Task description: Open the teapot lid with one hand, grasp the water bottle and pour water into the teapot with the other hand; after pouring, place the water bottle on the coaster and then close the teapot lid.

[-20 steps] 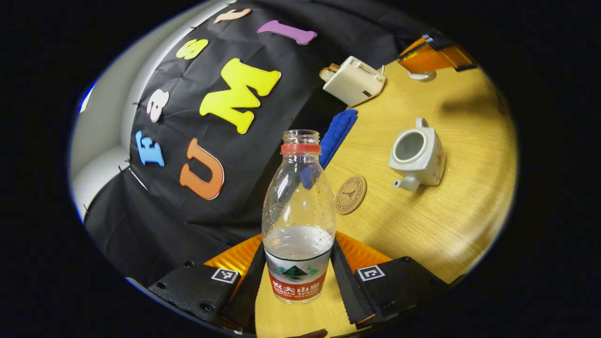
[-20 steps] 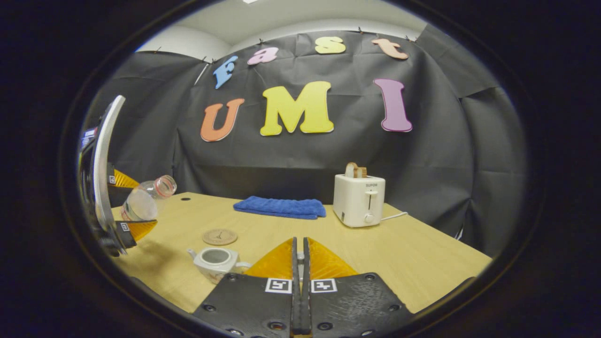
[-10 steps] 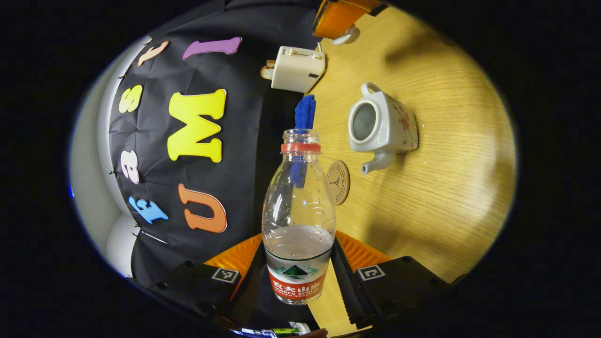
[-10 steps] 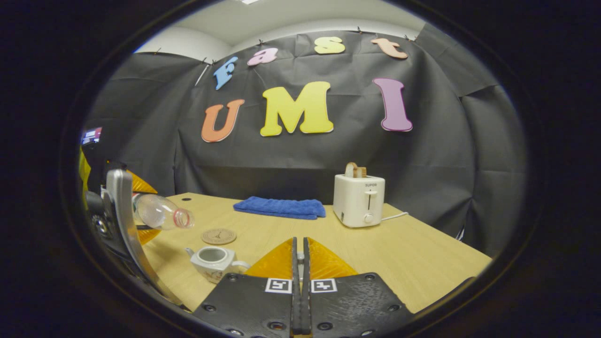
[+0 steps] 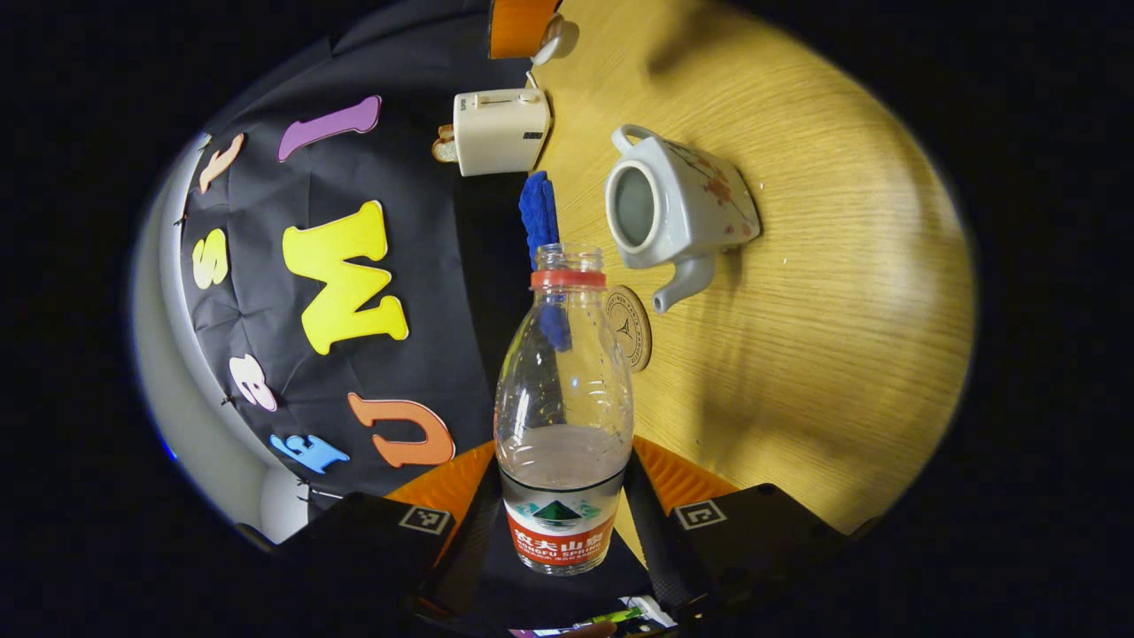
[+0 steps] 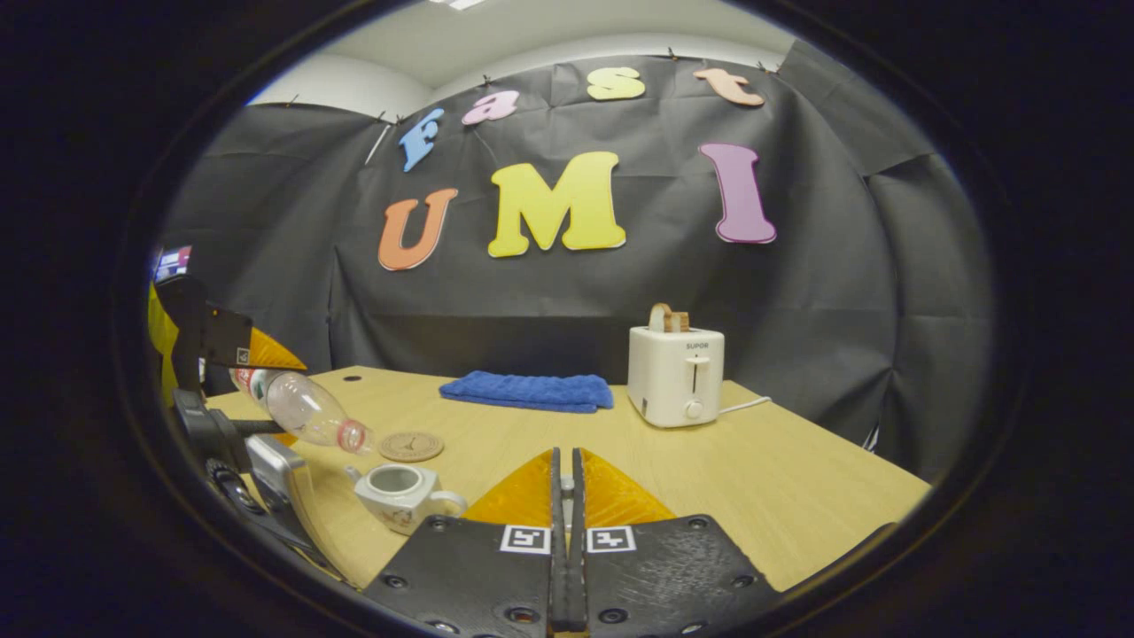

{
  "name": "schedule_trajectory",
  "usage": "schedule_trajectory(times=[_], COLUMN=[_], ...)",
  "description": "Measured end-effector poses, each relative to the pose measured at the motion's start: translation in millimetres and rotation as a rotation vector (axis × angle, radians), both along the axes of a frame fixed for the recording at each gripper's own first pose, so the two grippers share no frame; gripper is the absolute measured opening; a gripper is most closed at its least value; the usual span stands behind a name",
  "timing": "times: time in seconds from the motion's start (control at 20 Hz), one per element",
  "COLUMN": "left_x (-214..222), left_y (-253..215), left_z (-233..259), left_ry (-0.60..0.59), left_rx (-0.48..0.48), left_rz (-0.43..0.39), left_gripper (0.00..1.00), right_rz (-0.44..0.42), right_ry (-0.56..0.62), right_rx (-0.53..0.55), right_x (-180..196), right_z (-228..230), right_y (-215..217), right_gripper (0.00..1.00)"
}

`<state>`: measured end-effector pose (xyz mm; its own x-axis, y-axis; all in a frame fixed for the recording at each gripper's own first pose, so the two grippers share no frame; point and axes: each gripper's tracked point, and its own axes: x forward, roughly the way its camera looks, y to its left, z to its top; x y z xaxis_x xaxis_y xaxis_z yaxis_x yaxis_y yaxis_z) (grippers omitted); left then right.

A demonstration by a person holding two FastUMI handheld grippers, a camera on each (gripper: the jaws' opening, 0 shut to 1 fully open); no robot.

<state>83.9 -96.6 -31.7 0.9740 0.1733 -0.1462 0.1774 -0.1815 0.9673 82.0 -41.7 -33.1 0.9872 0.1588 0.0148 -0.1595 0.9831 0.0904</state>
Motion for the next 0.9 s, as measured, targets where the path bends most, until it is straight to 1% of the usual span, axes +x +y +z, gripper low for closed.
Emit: schedule_trajectory(times=[0.15, 0.3, 0.4, 0.65, 0.9], left_x=[-1, 3, 4, 5, 6], left_y=[-3, -3, -7, -12, -22], left_z=[1, 7, 8, 24, 41], left_ry=[0.02, 0.017, 0.017, -0.009, -0.035], left_rx=[0.051, 0.11, 0.128, 0.213, 0.321], left_rz=[-0.007, -0.008, -0.018, -0.024, -0.039], left_gripper=[0.76, 0.76, 0.76, 0.76, 0.76], right_rz=[-0.009, -0.023, -0.018, -0.021, -0.013], right_ry=[0.004, 0.0, 0.0, -0.005, -0.009], right_rx=[0.024, 0.024, 0.023, -0.003, -0.016], right_x=[0, 4, 3, 2, 1], right_z=[-1, 0, -1, -1, 0], right_y=[-6, -10, -8, -5, -3], right_gripper=[0.0, 0.0, 0.0, 0.0, 0.0])
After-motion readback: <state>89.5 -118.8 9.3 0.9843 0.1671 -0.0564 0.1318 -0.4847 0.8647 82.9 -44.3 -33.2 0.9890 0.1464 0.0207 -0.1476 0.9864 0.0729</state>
